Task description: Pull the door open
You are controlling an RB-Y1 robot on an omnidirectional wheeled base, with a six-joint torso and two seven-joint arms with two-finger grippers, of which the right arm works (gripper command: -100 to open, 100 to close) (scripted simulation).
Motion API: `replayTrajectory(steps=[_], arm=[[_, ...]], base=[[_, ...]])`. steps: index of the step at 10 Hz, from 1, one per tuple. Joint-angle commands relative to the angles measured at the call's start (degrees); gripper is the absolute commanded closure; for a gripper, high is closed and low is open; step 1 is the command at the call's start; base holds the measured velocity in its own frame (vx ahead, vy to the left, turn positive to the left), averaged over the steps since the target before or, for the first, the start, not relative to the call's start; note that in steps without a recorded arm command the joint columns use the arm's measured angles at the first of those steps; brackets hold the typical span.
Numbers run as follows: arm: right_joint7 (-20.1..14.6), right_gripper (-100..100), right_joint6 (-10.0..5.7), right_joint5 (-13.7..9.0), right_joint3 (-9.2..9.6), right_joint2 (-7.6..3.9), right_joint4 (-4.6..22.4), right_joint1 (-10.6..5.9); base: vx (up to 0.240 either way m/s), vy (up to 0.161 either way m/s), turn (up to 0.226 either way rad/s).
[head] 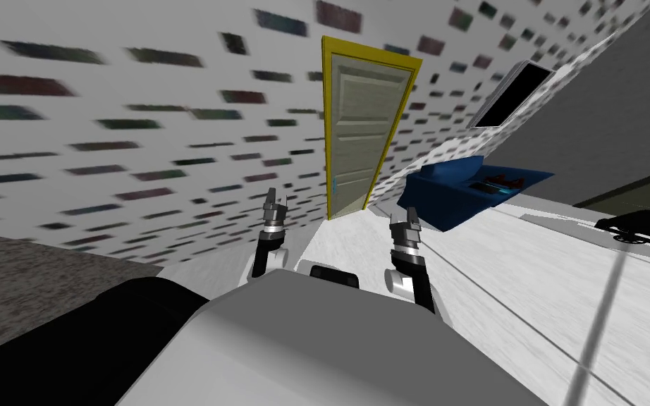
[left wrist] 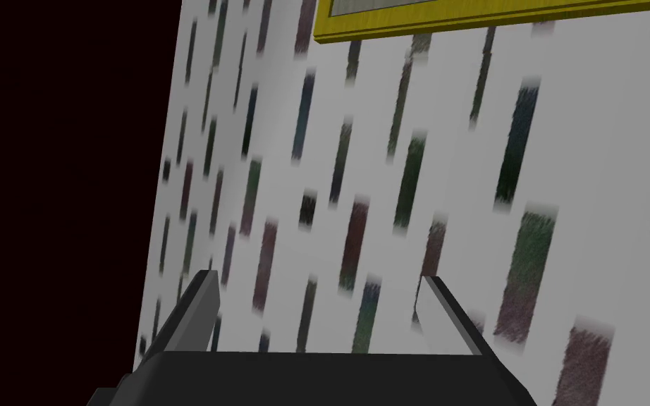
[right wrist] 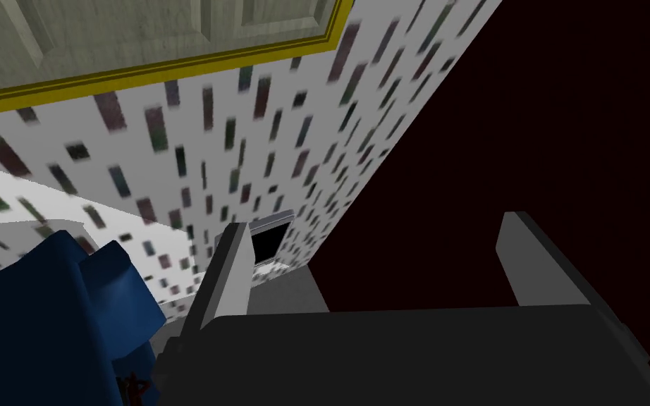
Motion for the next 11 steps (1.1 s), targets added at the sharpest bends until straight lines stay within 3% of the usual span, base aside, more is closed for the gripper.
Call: replayTrajectory(steps=[1,11], arm=[[-1.6,-100,-0.65,-1.1,0.28,-0.38,1.4,-0.24],[-13.1,-100,-5.00,-10.0,1.08,-3.00,13.5,-3.56]], base=[[0.105,-0.028,0.174],[0.118,-0.026,0.186]])
